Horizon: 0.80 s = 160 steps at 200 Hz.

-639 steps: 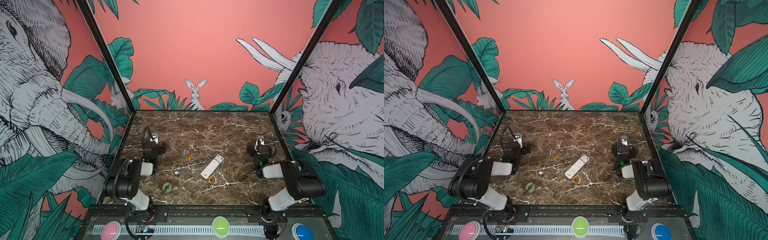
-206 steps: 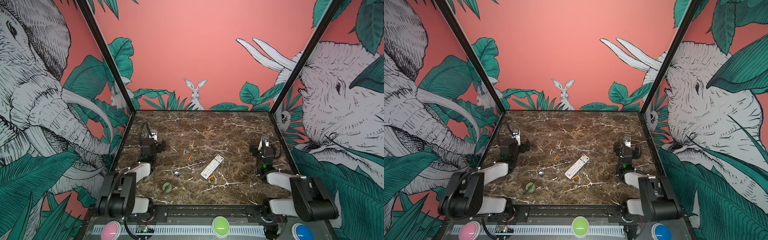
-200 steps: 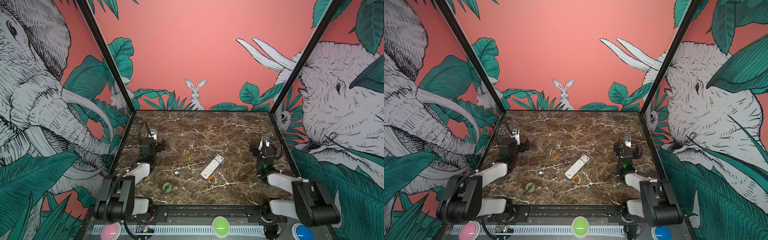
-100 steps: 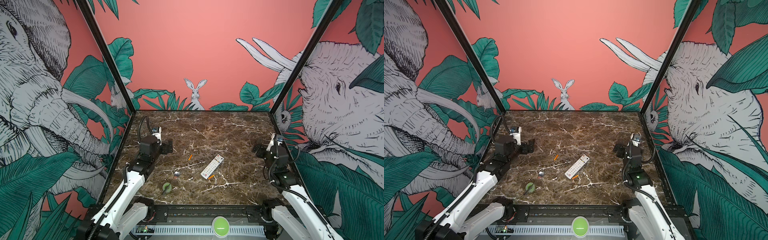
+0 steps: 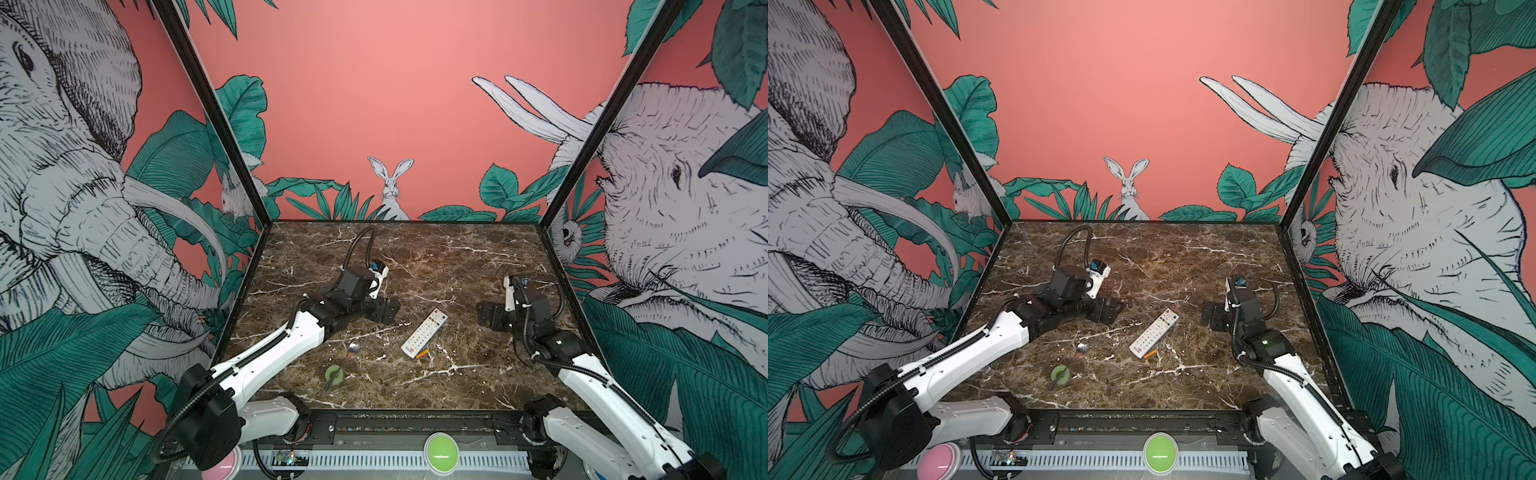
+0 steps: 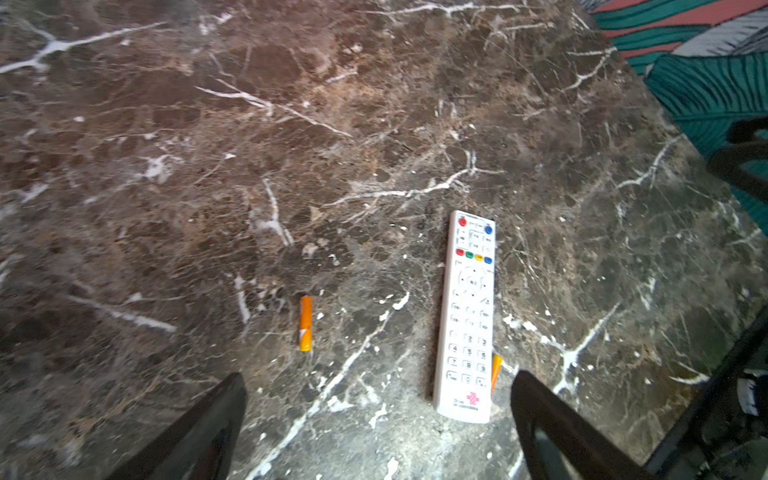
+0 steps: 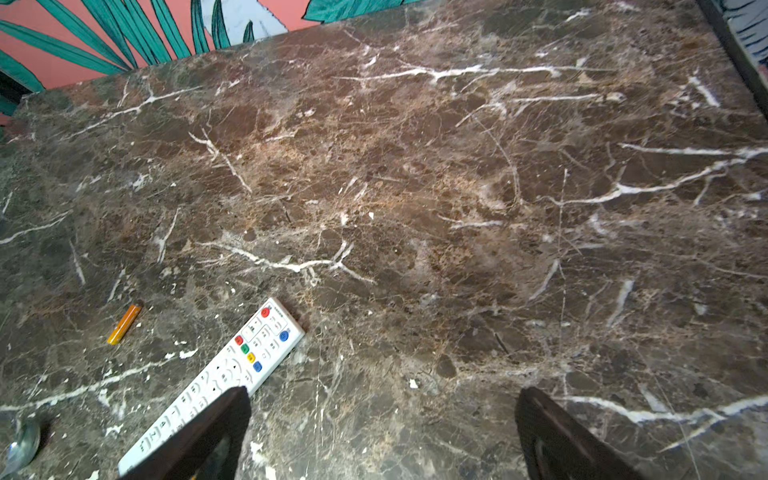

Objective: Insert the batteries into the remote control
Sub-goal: 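Move the left gripper over the white remote while the right gripper approaches it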

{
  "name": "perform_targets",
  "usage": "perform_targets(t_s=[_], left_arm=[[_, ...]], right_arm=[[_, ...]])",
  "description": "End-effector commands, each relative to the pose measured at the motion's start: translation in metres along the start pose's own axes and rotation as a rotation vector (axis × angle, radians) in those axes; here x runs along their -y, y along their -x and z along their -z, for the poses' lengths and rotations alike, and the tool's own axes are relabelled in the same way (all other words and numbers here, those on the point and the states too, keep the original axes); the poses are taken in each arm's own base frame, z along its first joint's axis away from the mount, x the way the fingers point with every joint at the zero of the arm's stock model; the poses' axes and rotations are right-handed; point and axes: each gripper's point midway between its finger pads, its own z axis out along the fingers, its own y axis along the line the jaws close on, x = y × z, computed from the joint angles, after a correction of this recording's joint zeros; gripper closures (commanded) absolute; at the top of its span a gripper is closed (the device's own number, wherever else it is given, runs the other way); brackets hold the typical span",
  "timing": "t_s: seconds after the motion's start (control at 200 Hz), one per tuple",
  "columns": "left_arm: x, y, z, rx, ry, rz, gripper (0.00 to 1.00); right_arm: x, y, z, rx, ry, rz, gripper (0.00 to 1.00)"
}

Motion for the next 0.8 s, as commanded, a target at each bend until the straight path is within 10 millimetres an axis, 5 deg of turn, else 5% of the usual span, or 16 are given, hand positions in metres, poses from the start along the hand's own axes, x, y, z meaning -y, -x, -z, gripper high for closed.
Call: perform_targets(t_s=[0.0,0.19,0.795], left_arm=[[0.015,0.010,-0.008,-0.024,-0.019,-0.014,0.00],[0.034,0.011,-0.034,-0.105,0.009,-0.082,0.01],[0.071,0.011,-0.092,-0.279,0.125,-0.224,0.00]], right_arm=[[-0.009,-0.016,-0.003,-0.051,0.063,-0.028,0.01],[-0.013,-0.033,-0.006,-0.093,0.106,-0.013,0.01],[-0.024,-0.040,0.000,-0.108,0.184,0.036,0.01]])
